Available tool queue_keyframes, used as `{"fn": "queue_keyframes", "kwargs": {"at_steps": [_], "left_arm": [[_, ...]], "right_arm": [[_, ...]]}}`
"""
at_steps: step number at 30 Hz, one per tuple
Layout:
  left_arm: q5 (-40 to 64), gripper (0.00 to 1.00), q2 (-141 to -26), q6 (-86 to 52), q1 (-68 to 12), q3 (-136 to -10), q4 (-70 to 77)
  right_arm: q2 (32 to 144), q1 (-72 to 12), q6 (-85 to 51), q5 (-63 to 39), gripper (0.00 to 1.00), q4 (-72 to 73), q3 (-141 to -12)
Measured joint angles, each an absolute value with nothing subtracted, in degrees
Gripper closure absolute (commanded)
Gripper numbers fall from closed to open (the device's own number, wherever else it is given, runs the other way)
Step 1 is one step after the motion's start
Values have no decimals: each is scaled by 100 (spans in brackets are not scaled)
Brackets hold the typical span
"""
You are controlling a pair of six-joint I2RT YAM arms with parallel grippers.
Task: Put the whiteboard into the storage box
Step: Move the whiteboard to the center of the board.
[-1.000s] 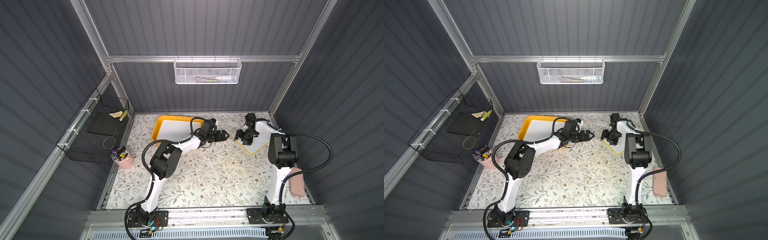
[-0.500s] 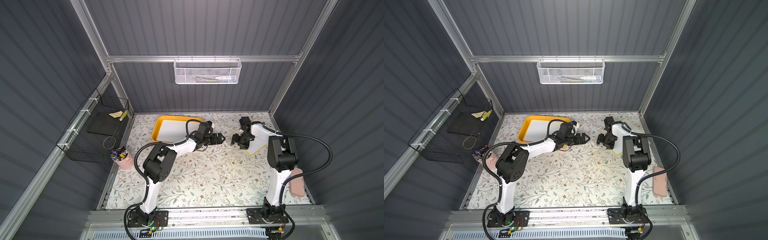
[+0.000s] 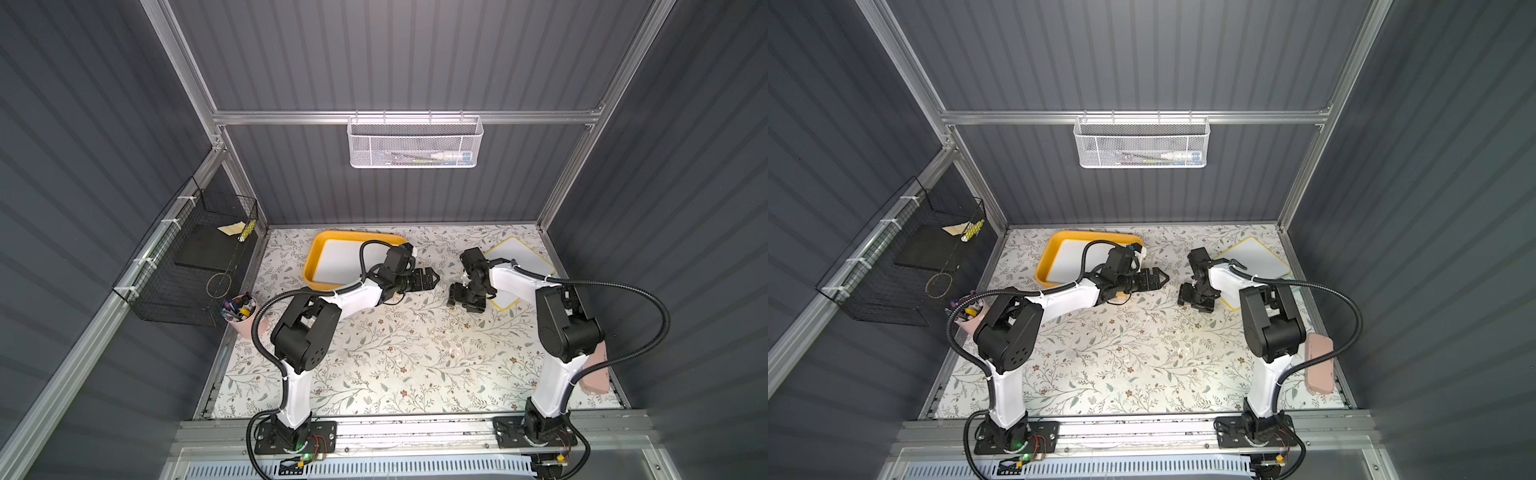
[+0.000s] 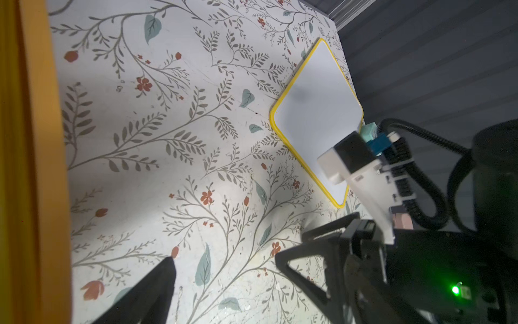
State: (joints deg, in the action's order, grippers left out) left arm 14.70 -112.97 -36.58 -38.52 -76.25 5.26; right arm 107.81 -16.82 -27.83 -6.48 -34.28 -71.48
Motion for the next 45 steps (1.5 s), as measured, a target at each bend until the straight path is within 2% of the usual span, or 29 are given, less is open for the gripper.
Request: {"fn": "queue_keyframes", "kwargs": {"at_steps": [5,10,25,39,45], "left_arm": [[1481,6,-11297,-3660,-3852,-7590,537],[1479,6,-11290,-3658,-3852,-7526,567],[1479,6,-11194,-3656,-3852,-7288,593],[1479,6,-11194,-3658,-3850,-7244,650],[1479,6,-11194,-3658,-3813,-7244,652]], "right_arm": [[10516,-1551,-2832,287,16,-2801,-7126],[10634,-1529,-2995,685,15,-2399,-7168],[10836,-899,-3599,508,11,-1859,-6812],[10709,-1179,-3601,104,7,-1782,-6624],[10532,-1638,-3616,95,6,-1452,-6285]]}}
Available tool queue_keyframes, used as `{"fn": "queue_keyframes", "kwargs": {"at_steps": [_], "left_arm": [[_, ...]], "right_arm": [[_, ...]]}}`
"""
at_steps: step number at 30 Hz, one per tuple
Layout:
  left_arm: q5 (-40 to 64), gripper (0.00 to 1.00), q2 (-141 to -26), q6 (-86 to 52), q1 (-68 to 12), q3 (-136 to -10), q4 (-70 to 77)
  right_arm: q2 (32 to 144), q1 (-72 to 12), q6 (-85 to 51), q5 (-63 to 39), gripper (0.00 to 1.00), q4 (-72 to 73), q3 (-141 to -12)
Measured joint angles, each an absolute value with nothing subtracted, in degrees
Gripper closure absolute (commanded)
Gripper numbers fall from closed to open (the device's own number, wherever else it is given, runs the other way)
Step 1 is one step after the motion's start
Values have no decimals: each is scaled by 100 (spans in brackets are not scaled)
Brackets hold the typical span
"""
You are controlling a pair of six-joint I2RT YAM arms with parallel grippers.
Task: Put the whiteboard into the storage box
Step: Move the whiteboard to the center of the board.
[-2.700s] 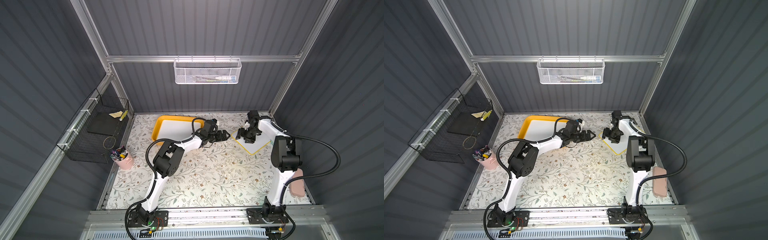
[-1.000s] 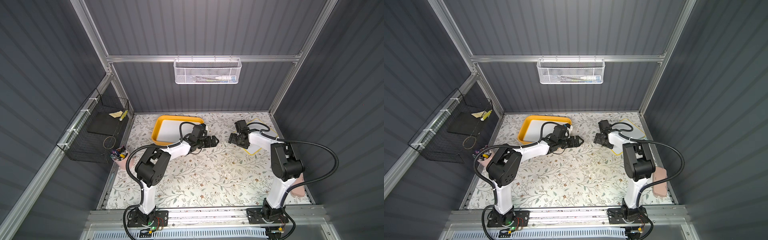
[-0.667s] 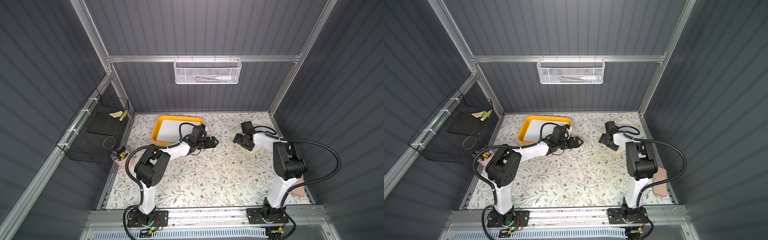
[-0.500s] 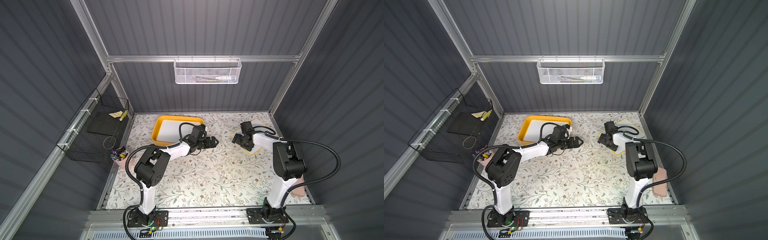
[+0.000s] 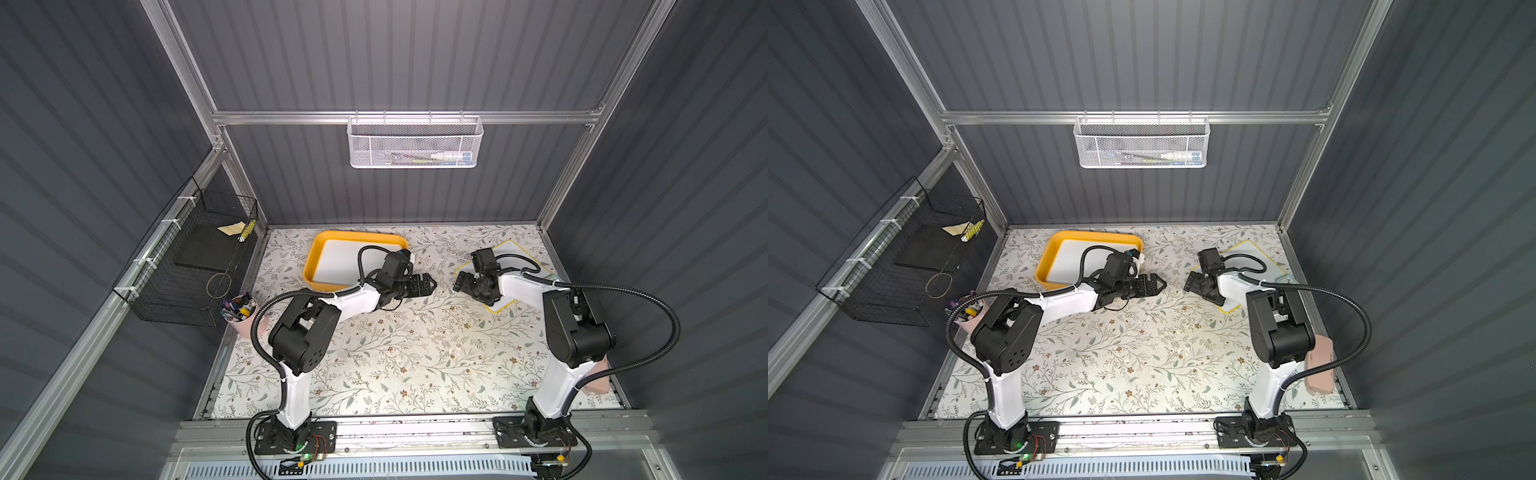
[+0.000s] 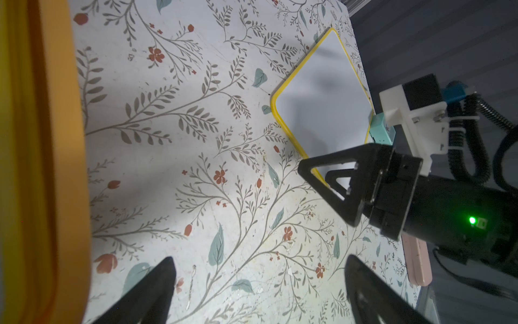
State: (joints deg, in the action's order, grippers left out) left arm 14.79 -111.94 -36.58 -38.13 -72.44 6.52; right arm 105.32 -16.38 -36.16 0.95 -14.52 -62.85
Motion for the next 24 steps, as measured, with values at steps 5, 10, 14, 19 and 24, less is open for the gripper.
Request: {"fn": "queue_keyframes", "kwargs": {"at_steps": [5,10,14,19,24], "left_arm": [[1479,6,-11194,-3658,-3813,-7244,652],[1415,6,-11183,-3658,-3802,-7244,633],[1299,5,-11056,-3658,-3787,-7244,543],[1188,5,-10860,-3658,-3787,-7247,519],[1278,6,-10879,-3568,-3787,-7430,185]], "right_arm": [[10230,-2399,-3813,86,5,-1118,-5828],[9725,-3437,-4252,27,5,-904,-5201],[9253,-4263,-4694,-115,5,-919,-4742],[8527,-4499,-5048,-296,4,-1774,-4355],[7721,-4027,-5043,-252,2,-2646,-4324]]}}
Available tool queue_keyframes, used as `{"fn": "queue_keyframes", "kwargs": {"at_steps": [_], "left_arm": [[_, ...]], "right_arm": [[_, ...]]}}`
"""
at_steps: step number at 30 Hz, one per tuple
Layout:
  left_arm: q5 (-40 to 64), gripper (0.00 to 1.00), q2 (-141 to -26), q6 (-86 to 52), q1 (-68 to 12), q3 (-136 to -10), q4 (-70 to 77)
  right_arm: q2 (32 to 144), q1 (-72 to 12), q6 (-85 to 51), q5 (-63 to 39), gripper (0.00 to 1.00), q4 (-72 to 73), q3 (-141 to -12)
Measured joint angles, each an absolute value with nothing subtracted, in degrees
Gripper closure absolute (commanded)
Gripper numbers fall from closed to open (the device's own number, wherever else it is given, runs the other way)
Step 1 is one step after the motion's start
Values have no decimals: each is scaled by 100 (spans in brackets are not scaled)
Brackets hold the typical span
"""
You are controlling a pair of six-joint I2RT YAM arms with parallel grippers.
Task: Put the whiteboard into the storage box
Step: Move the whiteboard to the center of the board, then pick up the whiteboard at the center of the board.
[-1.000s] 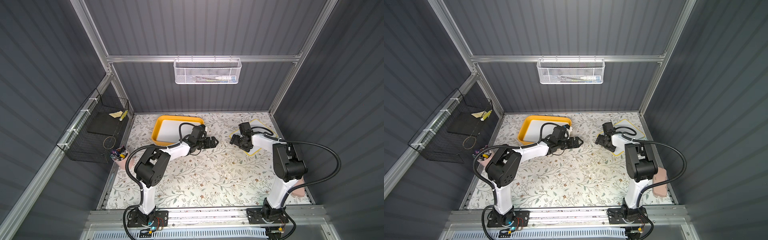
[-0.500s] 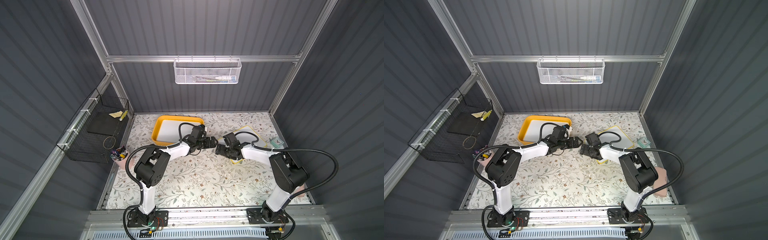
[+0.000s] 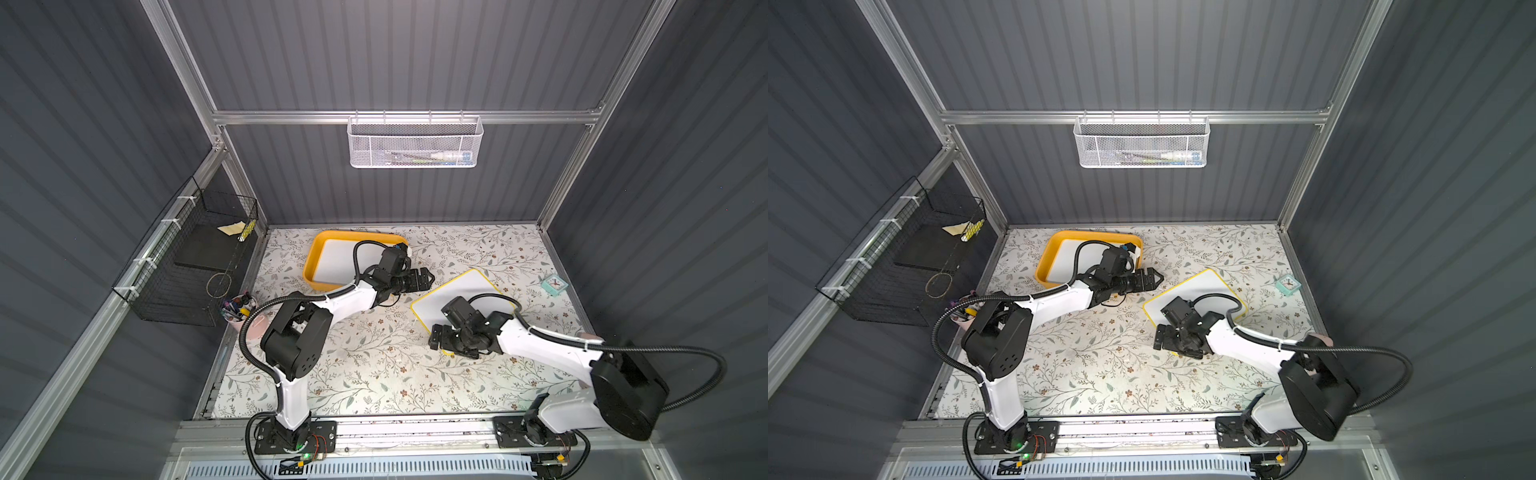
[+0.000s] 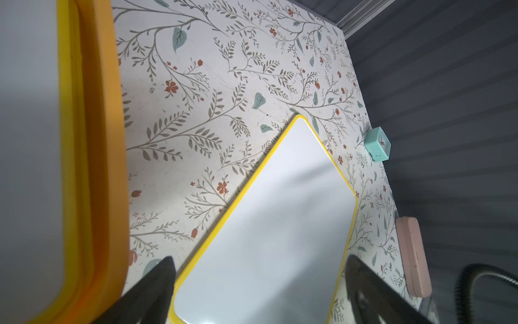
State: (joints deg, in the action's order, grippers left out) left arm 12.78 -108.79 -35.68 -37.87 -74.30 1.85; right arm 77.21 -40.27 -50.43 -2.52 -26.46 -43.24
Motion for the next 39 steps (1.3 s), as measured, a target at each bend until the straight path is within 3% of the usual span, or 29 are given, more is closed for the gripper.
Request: {"fn": "queue_keyframes", "kwargs": {"at_steps": [8,21,29,39], "left_arm": [[1754,6,-12011,-2912,-3789,-9373,-1000],[2388,6,-13928,-2353,-3894,-11439,-2233],[2473,6,-13867,-2342,-4093,-11236,-2134],[2405,7,-12726,-2460,-4091,-9212,-1249]], "right_arm": [[6895,-2733,-5089,-895,1,-2477,-3063],[6464,-1275,-5253,-1643,1,-1592,-2578],[7015,-810,-5205,-1765,1,-939,-2735],[8034,-301,-4943,-2130,1,-213,-3295]]}}
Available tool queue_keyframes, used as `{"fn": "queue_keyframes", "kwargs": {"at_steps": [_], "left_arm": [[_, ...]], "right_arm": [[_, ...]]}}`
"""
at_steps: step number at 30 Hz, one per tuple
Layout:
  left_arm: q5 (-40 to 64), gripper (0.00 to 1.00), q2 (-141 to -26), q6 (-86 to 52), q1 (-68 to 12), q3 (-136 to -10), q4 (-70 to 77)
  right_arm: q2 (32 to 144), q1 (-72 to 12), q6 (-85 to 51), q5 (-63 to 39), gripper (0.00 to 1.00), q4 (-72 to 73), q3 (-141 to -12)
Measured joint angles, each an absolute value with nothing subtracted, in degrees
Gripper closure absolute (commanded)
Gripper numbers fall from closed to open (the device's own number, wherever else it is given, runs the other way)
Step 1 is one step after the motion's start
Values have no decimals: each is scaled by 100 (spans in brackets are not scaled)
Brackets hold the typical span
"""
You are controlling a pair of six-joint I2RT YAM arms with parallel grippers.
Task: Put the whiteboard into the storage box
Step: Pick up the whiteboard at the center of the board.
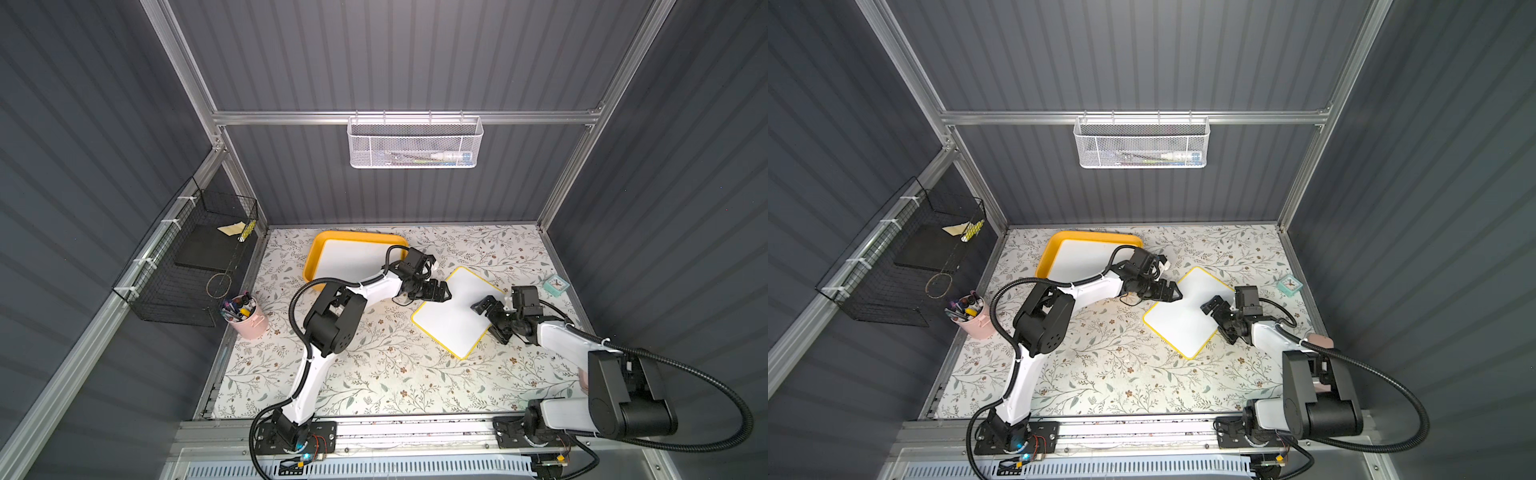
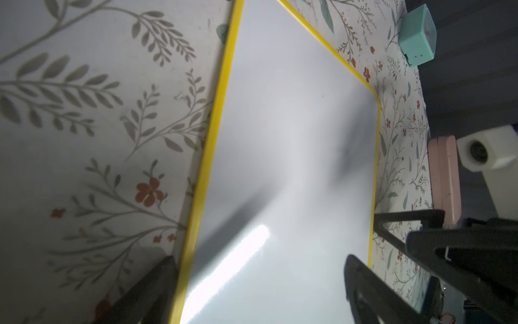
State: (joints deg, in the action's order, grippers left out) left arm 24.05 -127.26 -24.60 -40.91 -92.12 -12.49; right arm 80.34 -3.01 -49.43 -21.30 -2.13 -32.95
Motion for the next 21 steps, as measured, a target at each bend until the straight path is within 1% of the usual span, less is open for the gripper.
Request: {"fn": "queue_keyframes", "kwargs": {"at_steps": [5,13,21], "left_arm": [[2309,6,-12348,-2571,-4099,-8628,-1105],[2257,6,-12339,-2615,-4121,-8626,-1111],[2106,6,-12376,-2615,-4117,-8705,-1153]], "right_arm": [[8536,-261,-4534,-2296,1,-298,-3758],[8576,-248,-3903,-2504,1,-607,-3850],[8576,-137,-3697,-3089,1,-585,-3782]]}}
